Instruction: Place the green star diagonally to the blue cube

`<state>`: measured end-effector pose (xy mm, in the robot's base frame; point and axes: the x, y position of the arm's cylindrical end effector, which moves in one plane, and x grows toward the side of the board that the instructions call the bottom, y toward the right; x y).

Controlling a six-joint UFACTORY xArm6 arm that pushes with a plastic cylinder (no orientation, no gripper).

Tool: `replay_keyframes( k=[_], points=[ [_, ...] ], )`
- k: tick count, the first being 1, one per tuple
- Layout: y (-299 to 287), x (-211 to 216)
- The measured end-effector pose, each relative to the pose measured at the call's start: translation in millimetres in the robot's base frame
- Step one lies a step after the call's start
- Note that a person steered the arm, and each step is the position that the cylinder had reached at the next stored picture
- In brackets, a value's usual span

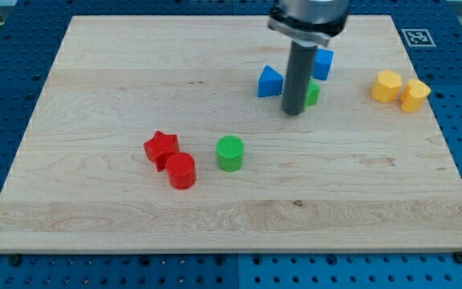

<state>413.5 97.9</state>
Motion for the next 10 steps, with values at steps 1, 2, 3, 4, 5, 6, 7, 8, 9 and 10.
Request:
replay_keyframes(
  k=[1,2,3,4,5,6,7,8,9,10],
  points=[
    [-10,-17],
    [-35,-26],
    [-35,-54],
    [-12,-70],
    [50,-44],
    [108,-4],
    [110,-3],
    [61,-14],
    [7,-16],
    [-11,-3]
  ],
)
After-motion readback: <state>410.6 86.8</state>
